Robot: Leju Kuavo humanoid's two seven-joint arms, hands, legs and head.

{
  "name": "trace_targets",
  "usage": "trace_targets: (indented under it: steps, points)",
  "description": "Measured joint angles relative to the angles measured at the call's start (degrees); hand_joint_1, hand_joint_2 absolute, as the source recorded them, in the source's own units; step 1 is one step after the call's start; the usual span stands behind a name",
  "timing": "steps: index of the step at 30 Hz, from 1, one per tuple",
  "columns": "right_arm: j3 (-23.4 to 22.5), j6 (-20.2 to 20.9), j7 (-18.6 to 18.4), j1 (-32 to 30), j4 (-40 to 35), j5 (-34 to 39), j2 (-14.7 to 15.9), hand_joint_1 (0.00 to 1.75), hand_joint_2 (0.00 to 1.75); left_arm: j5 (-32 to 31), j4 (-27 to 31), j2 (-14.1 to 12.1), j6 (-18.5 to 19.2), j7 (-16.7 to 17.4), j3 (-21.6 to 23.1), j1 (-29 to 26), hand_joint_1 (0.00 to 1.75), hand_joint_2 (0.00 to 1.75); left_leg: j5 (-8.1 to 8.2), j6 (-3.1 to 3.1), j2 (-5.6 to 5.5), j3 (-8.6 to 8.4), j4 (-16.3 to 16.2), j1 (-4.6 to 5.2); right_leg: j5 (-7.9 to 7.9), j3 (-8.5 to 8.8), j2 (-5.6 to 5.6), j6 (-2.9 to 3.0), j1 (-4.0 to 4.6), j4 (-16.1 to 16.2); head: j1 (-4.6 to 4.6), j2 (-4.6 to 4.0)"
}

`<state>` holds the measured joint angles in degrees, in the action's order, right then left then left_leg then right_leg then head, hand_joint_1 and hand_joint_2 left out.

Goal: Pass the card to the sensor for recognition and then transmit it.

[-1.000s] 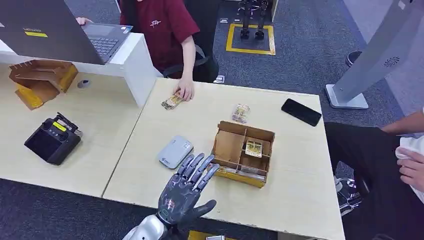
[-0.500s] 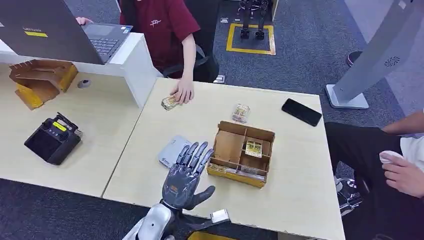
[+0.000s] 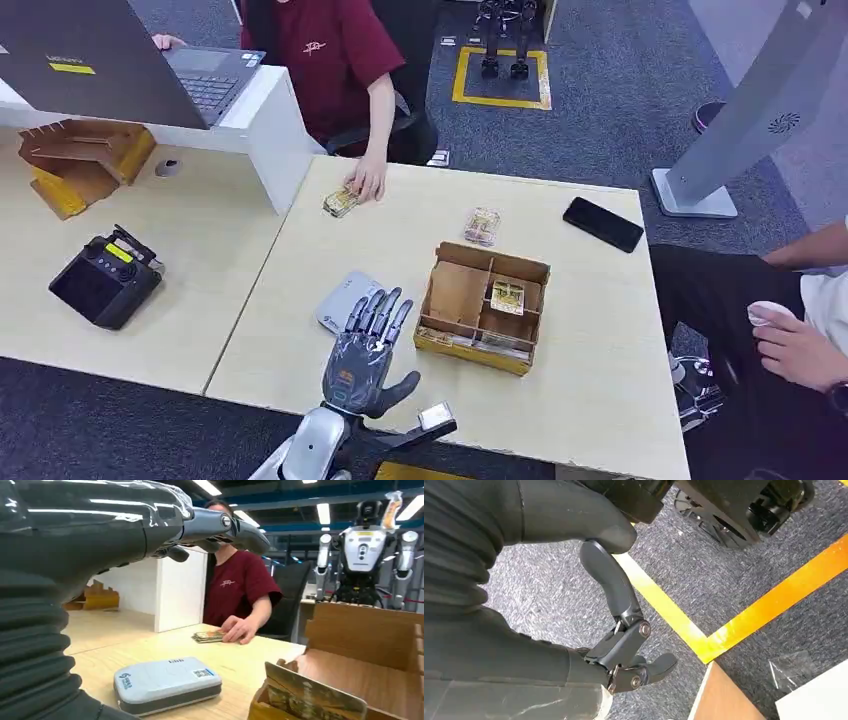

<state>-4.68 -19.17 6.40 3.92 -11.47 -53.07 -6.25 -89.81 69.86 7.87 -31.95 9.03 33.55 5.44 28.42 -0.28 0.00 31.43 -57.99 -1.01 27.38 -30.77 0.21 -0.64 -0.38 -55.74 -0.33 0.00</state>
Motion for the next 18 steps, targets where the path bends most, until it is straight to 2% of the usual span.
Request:
trace_targets:
  steps: [11,15,18]
  points:
    - [-0.81,0.24,-0.09,0.04,-0.20,-1.09,-0.15,0.00,1.75,-0.02,-2.51,0.20,-1.75,1.77,0.00,0.86,0.00,1.75,0.00,0.00,0.00,0.00,0.00,0.00,0.00,0.00,0.00,0.00,0.00,0.00,0.00,0.00]
    - [-1.51,0.46,0.02,0.05,-0.20,-1.88,-0.17,0.00,1.75,-0.02,-2.95,1.27,-2.56,-1.21,-0.29,0.75,0.00,1.75,0.00,0.00,-0.01,0.03,-0.01,0.00,0.00,0.00,0.00,0.00,0.00,0.00,0.00,0.00]
    - [-1.75,0.66,0.02,0.06,-0.20,-2.01,-0.24,0.00,1.75,0.00,-3.26,1.92,-3.13,-1.86,-0.72,0.74,0.00,1.75,0.00,0.00,0.00,0.03,-0.01,0.00,0.00,0.00,0.00,0.00,0.00,0.00,0.00,0.00]
